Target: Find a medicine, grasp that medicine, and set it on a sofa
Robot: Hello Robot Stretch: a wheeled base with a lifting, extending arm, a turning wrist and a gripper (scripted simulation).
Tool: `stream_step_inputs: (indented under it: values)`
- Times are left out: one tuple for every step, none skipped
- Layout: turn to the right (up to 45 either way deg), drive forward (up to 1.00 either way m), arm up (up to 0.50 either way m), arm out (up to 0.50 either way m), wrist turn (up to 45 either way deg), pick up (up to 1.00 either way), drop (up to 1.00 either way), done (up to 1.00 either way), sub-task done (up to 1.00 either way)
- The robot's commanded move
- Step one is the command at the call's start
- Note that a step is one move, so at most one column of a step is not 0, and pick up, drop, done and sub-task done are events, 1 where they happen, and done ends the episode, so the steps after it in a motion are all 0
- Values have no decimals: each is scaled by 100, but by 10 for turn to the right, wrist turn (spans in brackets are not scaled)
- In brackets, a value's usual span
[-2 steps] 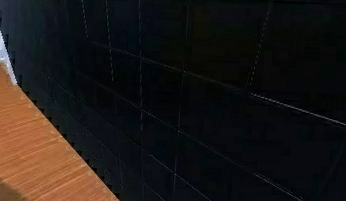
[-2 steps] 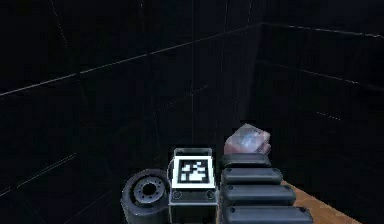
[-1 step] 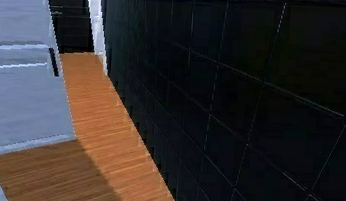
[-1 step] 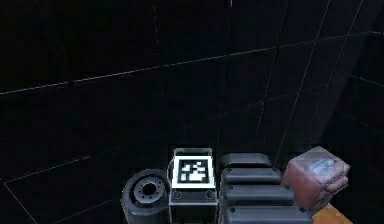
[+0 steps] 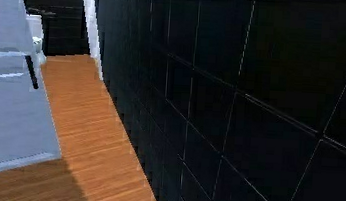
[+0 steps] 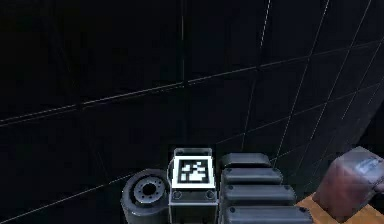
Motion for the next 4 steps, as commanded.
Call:
stream_step_inputs:
  values:
    - [-240, 0, 0, 0, 0, 0, 0, 0, 0]
    - [0, 60, 0, 0, 0, 0, 0, 0, 0]
    - [-450, 0, 0, 0, 0, 0, 0, 0, 0]
    - [-450, 0, 0, 0, 0, 0, 0, 0, 0]
